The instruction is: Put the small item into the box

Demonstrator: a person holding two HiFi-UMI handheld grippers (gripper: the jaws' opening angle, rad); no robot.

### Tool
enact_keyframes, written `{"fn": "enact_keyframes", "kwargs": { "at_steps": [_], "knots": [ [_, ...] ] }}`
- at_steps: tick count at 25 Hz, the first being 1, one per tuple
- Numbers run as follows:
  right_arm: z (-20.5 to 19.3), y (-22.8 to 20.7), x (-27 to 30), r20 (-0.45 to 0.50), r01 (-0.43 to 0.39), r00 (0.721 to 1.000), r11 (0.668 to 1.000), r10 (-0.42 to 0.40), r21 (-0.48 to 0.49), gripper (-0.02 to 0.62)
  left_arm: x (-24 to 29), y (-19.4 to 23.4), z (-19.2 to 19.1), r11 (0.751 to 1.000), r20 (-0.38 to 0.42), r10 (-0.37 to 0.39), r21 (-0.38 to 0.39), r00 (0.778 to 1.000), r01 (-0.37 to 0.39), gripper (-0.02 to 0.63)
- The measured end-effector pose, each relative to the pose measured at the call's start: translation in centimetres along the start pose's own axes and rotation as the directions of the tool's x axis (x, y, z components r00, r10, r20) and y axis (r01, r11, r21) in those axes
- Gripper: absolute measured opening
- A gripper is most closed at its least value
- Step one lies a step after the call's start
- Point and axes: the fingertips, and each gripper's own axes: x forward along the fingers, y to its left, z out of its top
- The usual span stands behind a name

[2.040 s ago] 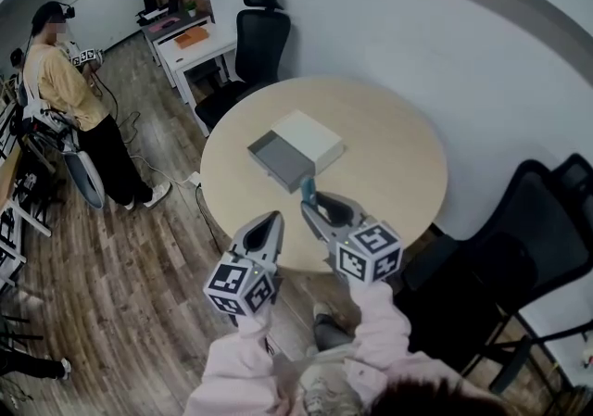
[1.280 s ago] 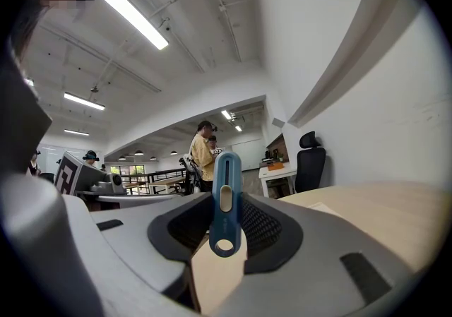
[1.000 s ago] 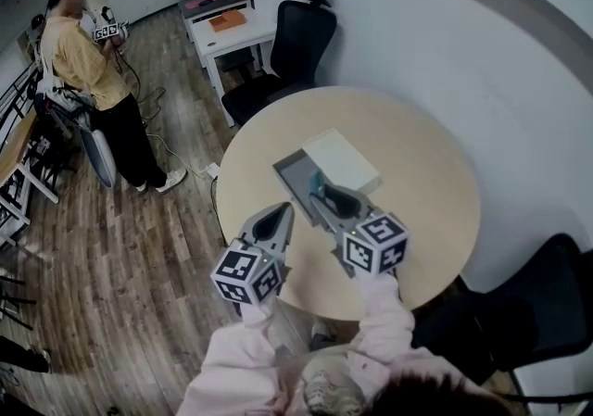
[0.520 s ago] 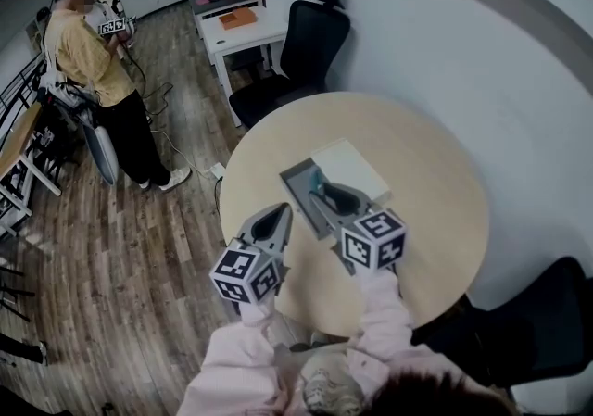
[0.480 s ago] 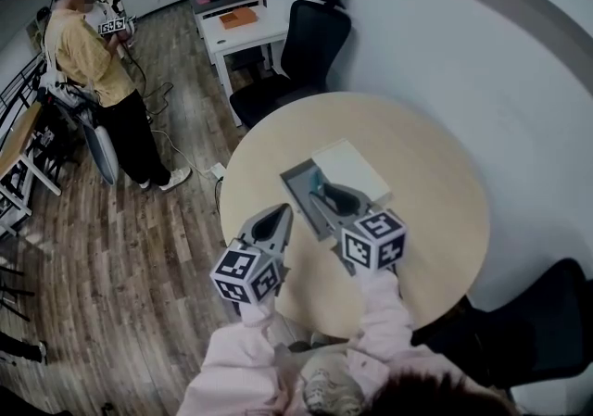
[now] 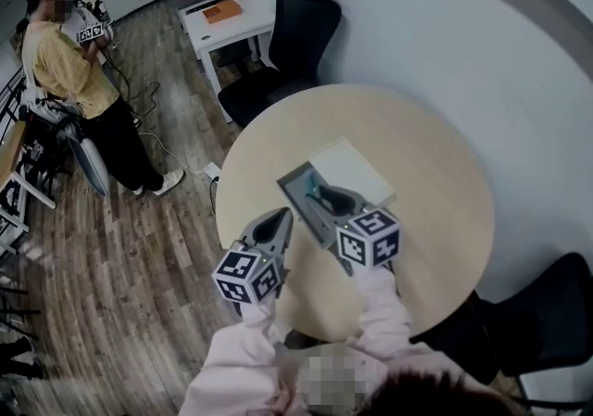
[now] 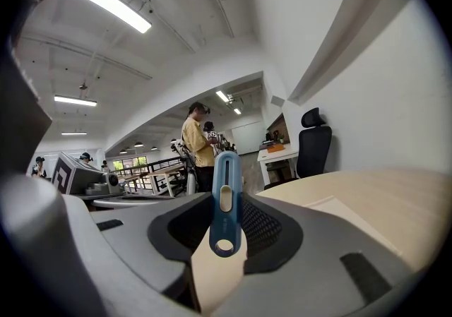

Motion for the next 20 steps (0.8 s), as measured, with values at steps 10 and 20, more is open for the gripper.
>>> {"fn": "enact_keyframes", "kwargs": {
  "at_steps": [10,20],
  "knots": [
    [-1.7,-2.7,3.6,-0.078,0.059,0.996,0.996,-0.054,0.063,0.126,3.2,3.3,-2.2,0.997,-0.068,-0.044,-0.066,0.997,0.039,0.011],
    [-4.7,-4.8,5.5,-0.172,0.086,0.983,0.99,-0.066,0.111,0.126,5.3,4.8,-4.6,0.99,-0.118,-0.077,-0.129,0.99,0.062,0.011]
  ]
}}
